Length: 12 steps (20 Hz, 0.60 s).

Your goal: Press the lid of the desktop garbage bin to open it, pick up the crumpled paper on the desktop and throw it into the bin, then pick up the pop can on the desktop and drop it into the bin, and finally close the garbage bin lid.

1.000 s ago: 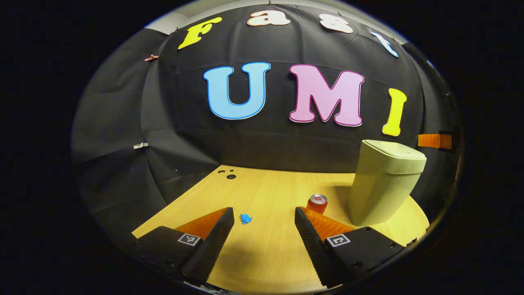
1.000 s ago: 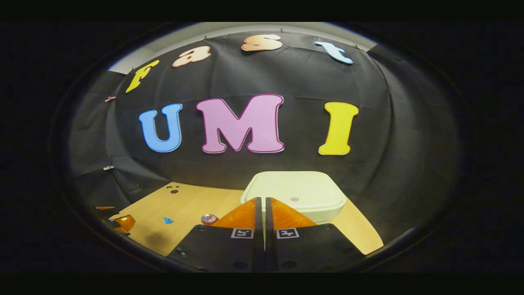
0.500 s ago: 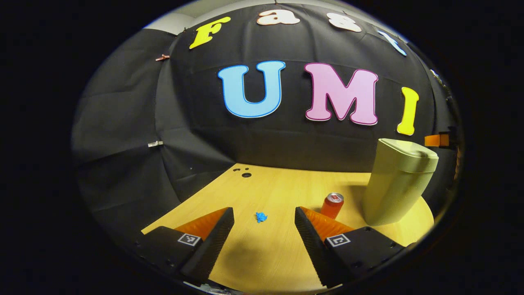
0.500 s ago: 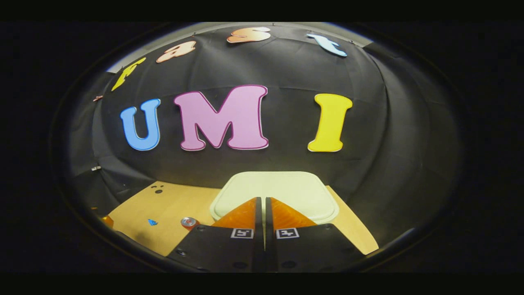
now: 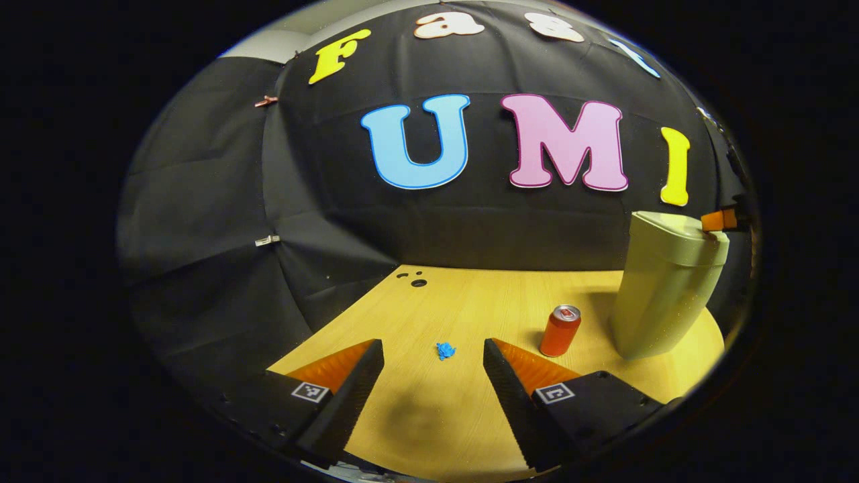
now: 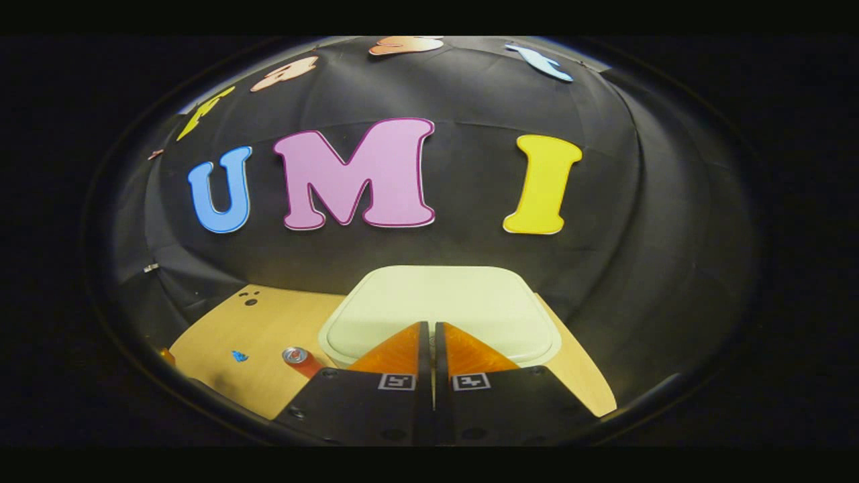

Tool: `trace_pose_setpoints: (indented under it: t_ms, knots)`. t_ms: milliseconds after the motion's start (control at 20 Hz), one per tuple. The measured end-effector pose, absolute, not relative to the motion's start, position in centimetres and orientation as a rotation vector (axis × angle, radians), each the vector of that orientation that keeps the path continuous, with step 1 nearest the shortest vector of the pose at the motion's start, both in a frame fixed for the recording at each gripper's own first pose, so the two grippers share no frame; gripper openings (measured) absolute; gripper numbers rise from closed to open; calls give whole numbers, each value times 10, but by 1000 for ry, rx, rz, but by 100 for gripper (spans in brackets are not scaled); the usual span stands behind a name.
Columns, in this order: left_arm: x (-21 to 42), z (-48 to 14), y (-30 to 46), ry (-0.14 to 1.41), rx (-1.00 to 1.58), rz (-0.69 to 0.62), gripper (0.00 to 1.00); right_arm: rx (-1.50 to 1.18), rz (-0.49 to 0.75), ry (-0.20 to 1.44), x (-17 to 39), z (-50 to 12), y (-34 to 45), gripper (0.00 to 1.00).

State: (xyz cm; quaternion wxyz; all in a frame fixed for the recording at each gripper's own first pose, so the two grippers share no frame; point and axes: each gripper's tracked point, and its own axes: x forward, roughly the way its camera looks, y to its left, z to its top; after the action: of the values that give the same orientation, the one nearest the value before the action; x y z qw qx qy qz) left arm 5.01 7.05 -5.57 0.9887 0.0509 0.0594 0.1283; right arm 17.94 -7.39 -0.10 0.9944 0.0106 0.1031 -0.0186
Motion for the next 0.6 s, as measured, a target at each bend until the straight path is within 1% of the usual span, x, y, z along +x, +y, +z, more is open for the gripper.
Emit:
trace_pose_setpoints:
  t_ms: [50,100,150,200,250,300,450,600]
  knots:
    - [50,-56,69,118,104,251,96,10,-39,211,179,-3,-73,10]
    - [50,-56,67,117,101,243,95,-2,-41,212,179,-3,-73,0]
    - [50,-57,65,115,98,237,95,-9,-48,210,178,-3,-73,5]
    - [52,-58,63,115,99,233,96,-12,-56,214,179,-4,-74,5]
    - [52,-58,63,114,99,231,96,-4,-54,222,179,-4,-73,10]
    - [53,-57,62,113,99,228,96,6,-49,227,179,-5,-72,5]
    - [54,-55,62,103,95,221,96,19,-49,198,178,-2,-72,5]
    - [50,-50,63,85,94,218,96,-1,-79,186,174,0,-73,5]
